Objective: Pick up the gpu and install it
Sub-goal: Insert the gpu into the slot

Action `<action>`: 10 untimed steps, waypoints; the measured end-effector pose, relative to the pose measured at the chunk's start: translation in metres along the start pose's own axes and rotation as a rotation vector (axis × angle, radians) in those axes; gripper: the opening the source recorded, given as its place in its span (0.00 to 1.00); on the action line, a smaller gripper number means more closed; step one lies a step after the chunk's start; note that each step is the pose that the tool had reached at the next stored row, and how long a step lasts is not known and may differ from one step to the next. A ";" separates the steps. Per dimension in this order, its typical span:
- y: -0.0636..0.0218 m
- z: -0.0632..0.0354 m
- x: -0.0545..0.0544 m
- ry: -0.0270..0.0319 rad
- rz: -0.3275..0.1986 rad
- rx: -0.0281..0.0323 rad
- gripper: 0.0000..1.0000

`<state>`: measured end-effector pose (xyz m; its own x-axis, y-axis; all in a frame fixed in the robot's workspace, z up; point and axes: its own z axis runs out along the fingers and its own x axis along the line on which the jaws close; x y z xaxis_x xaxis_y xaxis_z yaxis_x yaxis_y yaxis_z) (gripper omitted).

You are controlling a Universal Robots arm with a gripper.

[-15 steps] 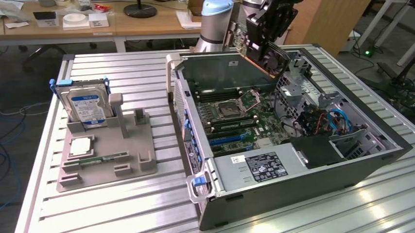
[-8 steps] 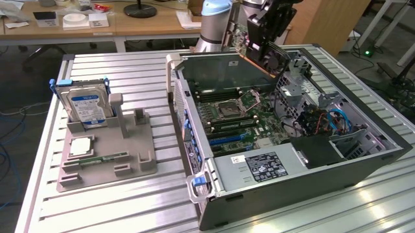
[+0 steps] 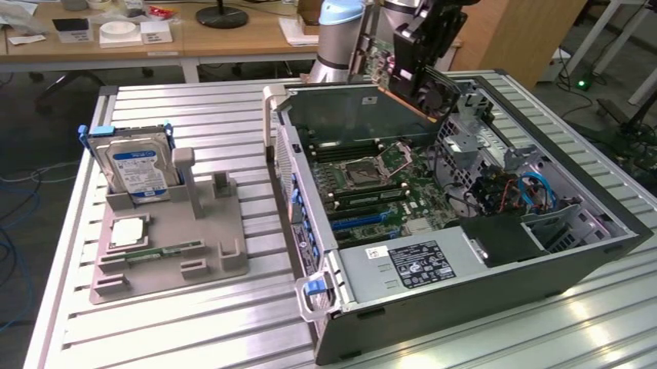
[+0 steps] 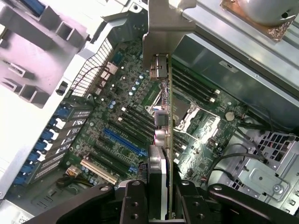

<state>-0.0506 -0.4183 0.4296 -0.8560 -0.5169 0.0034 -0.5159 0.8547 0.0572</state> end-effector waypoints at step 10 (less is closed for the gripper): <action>0.0000 0.0000 0.000 0.0041 -0.072 0.0002 0.28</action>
<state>-0.0506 -0.4183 0.4296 -0.8164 -0.5775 0.0033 -0.5764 0.8152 0.0572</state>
